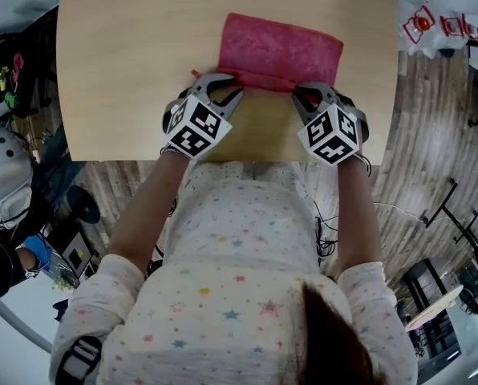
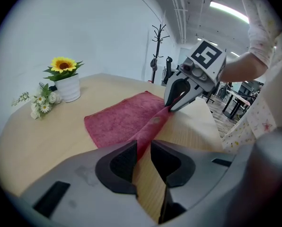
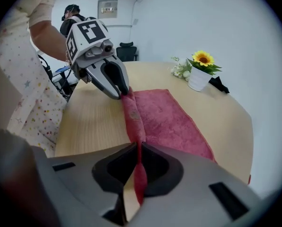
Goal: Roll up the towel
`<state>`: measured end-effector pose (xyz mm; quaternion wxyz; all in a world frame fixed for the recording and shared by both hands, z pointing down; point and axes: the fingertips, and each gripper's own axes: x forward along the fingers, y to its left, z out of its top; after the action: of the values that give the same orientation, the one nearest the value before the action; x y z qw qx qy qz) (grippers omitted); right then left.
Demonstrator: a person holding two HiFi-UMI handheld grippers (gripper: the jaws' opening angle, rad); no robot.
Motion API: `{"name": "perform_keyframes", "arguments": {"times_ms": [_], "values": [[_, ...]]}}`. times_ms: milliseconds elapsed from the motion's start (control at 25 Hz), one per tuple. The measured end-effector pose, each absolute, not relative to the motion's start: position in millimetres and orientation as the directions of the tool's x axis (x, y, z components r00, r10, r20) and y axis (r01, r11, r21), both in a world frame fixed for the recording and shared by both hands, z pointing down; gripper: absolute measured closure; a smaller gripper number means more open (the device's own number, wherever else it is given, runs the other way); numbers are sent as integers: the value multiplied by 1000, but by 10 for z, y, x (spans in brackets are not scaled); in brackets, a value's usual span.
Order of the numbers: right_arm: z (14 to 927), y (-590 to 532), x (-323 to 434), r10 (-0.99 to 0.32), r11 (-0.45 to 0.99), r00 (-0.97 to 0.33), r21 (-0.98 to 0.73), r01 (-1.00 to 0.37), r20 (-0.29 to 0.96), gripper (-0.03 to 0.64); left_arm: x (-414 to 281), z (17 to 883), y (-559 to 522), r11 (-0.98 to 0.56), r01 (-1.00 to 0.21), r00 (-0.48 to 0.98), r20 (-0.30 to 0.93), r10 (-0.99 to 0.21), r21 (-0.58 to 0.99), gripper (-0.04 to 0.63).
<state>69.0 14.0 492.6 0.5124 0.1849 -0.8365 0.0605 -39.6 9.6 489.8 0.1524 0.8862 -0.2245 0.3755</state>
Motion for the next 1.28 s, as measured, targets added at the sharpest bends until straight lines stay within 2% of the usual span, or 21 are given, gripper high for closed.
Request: {"name": "perform_keyframes", "arguments": {"times_ms": [440, 1280], "values": [[4949, 9, 664, -92, 920, -428, -88, -382, 899, 591, -321, 4676, -49, -868, -488, 660, 690, -298, 91, 503], [4994, -371, 722, -130, 849, -411, -113, -517, 902, 583, -127, 4653, -116, -907, -400, 711, 669, -216, 133, 505]]}}
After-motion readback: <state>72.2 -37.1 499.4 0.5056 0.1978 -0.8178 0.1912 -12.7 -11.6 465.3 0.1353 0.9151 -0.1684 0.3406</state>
